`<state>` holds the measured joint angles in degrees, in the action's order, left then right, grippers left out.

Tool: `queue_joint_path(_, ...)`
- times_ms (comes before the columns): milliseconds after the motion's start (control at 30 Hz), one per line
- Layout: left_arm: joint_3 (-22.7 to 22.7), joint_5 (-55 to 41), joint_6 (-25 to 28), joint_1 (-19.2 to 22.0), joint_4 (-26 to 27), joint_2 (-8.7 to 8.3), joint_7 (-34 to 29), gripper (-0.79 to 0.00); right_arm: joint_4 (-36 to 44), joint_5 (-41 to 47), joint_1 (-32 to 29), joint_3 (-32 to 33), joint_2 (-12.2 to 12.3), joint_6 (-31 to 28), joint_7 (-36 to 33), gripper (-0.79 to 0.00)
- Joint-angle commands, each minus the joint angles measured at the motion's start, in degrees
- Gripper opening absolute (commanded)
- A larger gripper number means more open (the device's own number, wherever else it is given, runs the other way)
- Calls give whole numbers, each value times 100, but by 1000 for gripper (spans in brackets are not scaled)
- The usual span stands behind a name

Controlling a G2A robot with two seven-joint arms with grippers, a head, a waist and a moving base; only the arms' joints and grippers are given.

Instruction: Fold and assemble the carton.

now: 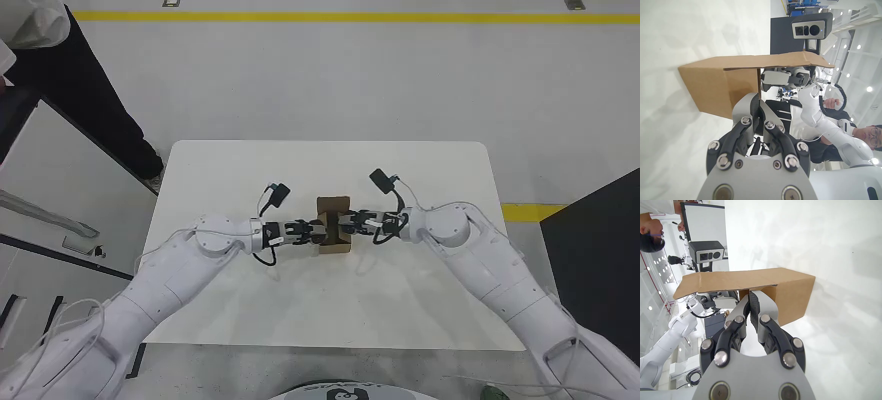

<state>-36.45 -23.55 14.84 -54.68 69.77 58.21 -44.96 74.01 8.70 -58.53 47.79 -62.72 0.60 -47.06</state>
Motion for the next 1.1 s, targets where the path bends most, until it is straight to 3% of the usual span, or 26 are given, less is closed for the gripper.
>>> queue_joint_path(0, 4, 77, -20, 4, -23, 28, 5, -785, -4, -20, 5, -13, -15, 15, 11, -785)
queue_joint_path(1067, -289, 520, -66, -76, -172, 277, -43, -785, 89, -656, 97, -132, -167, 389, 55, -785)
